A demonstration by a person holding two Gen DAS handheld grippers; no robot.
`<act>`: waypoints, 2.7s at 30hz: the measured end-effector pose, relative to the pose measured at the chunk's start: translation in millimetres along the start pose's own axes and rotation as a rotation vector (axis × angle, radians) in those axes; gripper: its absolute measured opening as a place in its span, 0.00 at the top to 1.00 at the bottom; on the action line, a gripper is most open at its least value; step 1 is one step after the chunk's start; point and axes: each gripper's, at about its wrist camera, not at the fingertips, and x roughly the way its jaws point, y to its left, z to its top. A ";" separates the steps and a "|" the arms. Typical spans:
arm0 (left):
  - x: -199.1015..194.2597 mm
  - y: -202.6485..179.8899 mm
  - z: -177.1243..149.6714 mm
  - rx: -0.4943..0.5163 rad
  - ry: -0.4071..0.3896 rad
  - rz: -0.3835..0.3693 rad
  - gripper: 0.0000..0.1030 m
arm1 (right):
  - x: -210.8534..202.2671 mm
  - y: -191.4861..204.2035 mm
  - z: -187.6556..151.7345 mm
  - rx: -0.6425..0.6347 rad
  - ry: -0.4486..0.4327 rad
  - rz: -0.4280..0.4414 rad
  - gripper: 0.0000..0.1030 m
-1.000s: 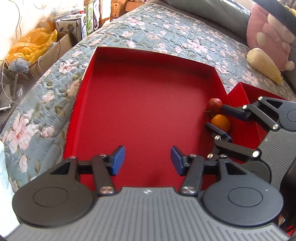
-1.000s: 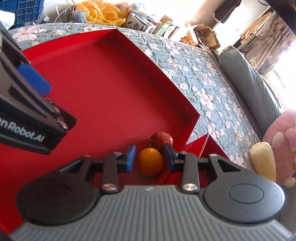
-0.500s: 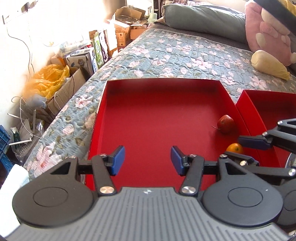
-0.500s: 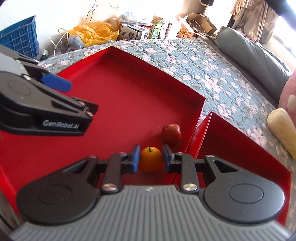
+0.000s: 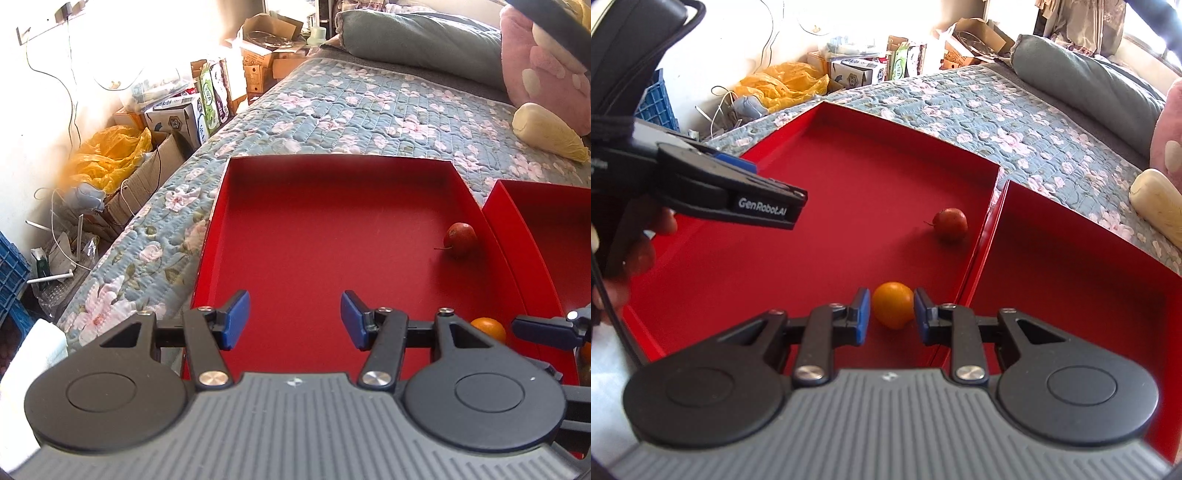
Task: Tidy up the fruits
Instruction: 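Lift the orange tomato with the right gripper while the left gripper grasps the red tomato, then carry both tomatoes over the tiger plate with both grippers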
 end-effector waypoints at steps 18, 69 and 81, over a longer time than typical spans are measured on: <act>9.3 7.0 0.8 -0.044 0.045 -0.008 0.41 | 37.4 39.3 3.8 -0.495 0.044 -0.250 0.66; 65.2 -100.8 32.7 0.310 -0.113 -0.330 0.68 | -87.9 -56.6 -51.4 0.304 -0.215 0.083 0.69; 9.9 -92.1 18.1 0.279 -0.155 -0.289 0.68 | -116.7 -97.8 -109.8 0.433 -0.179 -0.084 0.69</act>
